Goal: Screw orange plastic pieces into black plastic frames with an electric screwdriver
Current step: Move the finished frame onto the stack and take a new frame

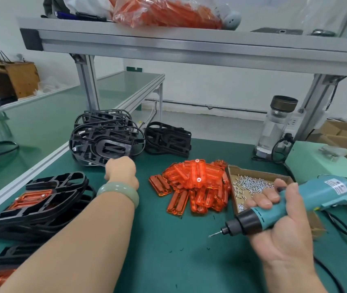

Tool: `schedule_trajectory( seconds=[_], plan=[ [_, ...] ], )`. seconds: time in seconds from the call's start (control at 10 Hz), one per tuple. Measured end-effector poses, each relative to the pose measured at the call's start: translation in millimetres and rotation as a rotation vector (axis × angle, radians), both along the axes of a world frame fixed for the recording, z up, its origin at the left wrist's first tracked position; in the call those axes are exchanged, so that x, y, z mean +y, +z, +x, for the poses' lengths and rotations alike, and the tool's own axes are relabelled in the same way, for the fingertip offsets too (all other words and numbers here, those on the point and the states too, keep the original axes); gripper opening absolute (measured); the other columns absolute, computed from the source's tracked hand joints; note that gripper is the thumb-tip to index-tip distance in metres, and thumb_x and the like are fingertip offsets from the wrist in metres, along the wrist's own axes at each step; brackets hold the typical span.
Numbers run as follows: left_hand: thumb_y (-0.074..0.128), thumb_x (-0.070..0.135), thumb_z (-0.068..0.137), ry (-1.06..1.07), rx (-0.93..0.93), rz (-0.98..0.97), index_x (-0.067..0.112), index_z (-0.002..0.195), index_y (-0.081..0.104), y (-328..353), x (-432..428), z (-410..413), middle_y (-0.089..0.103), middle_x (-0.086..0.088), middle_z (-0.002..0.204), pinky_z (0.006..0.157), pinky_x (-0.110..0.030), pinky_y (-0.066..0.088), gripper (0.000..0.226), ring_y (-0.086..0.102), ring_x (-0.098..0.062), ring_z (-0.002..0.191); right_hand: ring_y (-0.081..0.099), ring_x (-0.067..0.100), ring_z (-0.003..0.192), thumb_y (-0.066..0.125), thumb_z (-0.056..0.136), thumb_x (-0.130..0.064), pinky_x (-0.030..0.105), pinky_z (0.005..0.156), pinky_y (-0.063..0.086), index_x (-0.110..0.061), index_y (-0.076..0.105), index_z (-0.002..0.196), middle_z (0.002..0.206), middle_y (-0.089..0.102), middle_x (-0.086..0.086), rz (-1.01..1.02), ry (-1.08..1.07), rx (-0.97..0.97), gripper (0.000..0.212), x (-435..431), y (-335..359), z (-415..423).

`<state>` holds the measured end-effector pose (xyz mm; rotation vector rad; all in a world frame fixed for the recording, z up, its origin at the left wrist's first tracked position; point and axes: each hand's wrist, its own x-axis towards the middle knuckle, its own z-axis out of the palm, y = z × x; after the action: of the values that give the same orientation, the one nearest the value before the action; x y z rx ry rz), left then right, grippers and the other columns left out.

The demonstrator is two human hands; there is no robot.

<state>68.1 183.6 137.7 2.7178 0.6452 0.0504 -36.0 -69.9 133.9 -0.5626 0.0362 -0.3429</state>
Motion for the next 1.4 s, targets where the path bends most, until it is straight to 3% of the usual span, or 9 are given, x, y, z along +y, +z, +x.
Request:
schedule_trajectory(
  seconds=[0.1,0.4,0.5,0.6,0.8,0.9,1.1,1.3,1.4],
  plan=[
    [0.051,0.019,0.090,0.104,-0.018,-0.095,0.014,0.095,0.055,-5.3,9.9,10.9,0.057,-0.002,0.108,0.074,-0.025,0.038,0.009,0.056,-0.022,0.108,0.042,0.002,0.048,0.056,0.084,-0.040,0.015,0.053,0.045,-0.024,0.054,0.087,0.061,0.042,-0.012,0.002,-0.003,0.000,0.016,-1.1,-0.4,0.8],
    [0.057,0.014,0.084,0.132,0.011,0.042,0.013,0.067,0.048,-1.4,12.4,9.4,0.042,0.002,0.067,0.061,-0.021,0.042,0.020,0.052,-0.017,0.074,0.042,0.002,0.048,0.057,0.083,-0.040,0.016,0.053,0.045,-0.024,0.056,0.087,0.060,0.043,-0.012,0.000,0.004,-0.007,0.016,-0.3,1.3,-0.7],
    [0.054,0.014,0.084,0.106,0.072,0.094,0.013,0.073,0.054,-5.6,4.9,2.6,0.047,0.003,0.071,0.048,-0.022,0.034,0.011,0.051,-0.016,0.070,0.042,0.002,0.047,0.056,0.084,-0.039,0.015,0.054,0.045,-0.024,0.056,0.087,0.060,0.043,-0.012,0.008,0.002,-0.012,0.016,-0.2,1.3,-1.4],
    [0.050,0.015,0.086,0.146,0.106,0.080,0.011,0.123,0.052,-9.8,3.6,-2.3,0.058,0.004,0.101,0.047,-0.023,0.028,0.038,0.058,-0.016,0.086,0.042,0.002,0.047,0.055,0.085,-0.039,0.015,0.054,0.045,-0.024,0.055,0.087,0.061,0.043,-0.012,0.009,0.000,-0.010,0.015,-0.1,0.6,-1.2],
    [0.042,0.015,0.084,0.318,-0.125,-0.411,0.012,0.116,0.053,-10.3,-14.3,-21.7,0.056,0.001,0.107,0.069,-0.023,0.037,0.034,0.048,-0.021,0.098,0.042,0.001,0.047,0.056,0.085,-0.039,0.015,0.054,0.045,-0.025,0.055,0.088,0.061,0.043,-0.013,0.028,0.012,-0.014,0.015,-2.1,0.4,-0.3],
    [0.051,0.011,0.089,0.628,-0.649,-1.422,0.004,0.123,0.053,-11.7,-38.4,-29.0,0.063,-0.009,0.114,0.079,-0.028,0.048,0.035,0.051,-0.021,0.077,0.043,0.002,0.048,0.056,0.085,-0.039,0.016,0.054,0.044,-0.024,0.054,0.087,0.061,0.043,-0.013,0.033,0.020,-0.032,0.015,-4.9,1.0,-1.1],
    [0.064,0.005,0.086,0.248,-0.677,-1.147,0.023,0.097,0.063,-16.5,-49.7,-50.4,0.064,0.001,0.087,0.078,-0.036,0.055,0.022,0.061,-0.018,0.079,0.043,0.000,0.048,0.056,0.084,-0.042,0.016,0.054,0.043,-0.025,0.053,0.087,0.061,0.042,-0.014,0.075,0.018,-0.063,0.018,-17.5,4.7,-0.8],
    [0.068,-0.001,0.081,-0.190,-0.556,-0.783,0.035,0.092,0.053,-11.7,-34.3,-72.5,0.064,0.014,0.090,0.061,-0.005,0.041,0.040,0.059,0.007,0.077,0.043,0.001,0.047,0.054,0.086,-0.042,0.017,0.053,0.044,-0.024,0.052,0.088,0.060,0.042,-0.014,0.108,0.002,-0.084,0.019,-24.4,9.1,-0.7],
    [0.065,-0.007,0.080,-0.382,-0.414,-0.607,0.029,0.105,0.059,-7.7,-33.3,-78.5,0.063,0.021,0.090,0.072,0.000,0.040,0.044,0.058,0.013,0.083,0.043,0.001,0.047,0.053,0.089,-0.042,0.017,0.053,0.045,-0.023,0.053,0.088,0.060,0.042,-0.014,0.122,0.015,-0.094,0.019,-25.1,9.2,-0.9]
  ],
)
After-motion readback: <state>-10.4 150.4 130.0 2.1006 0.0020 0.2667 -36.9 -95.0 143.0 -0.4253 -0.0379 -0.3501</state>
